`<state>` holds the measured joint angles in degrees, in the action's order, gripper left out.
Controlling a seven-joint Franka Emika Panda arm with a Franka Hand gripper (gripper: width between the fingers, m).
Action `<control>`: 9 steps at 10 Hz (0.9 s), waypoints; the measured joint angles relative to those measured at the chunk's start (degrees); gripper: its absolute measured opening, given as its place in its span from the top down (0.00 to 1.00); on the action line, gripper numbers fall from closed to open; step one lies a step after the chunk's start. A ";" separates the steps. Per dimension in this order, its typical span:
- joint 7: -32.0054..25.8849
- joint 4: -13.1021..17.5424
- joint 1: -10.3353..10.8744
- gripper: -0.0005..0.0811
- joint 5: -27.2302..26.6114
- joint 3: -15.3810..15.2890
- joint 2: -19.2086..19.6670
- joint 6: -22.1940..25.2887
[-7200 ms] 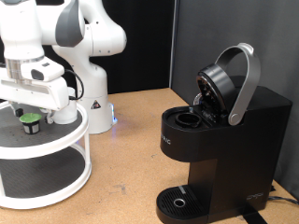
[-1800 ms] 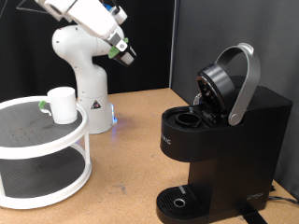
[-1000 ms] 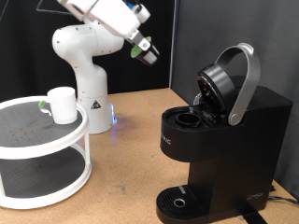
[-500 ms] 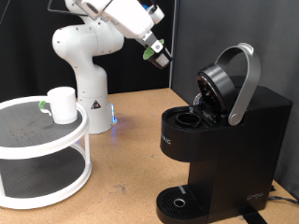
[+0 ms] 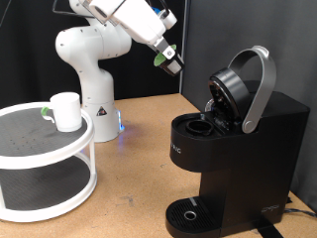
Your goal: Make a cup of coffee with the keurig machine
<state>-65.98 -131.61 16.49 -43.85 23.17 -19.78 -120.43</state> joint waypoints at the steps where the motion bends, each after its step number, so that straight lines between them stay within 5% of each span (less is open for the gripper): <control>1: -0.28 -0.22 0.00 0.42 0.13 0.01 0.00 0.02; 9: -1.29 -3.64 0.84 0.42 -0.62 -2.99 3.74 -7.37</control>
<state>-67.27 -135.25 17.33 -44.47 20.18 -16.04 -127.81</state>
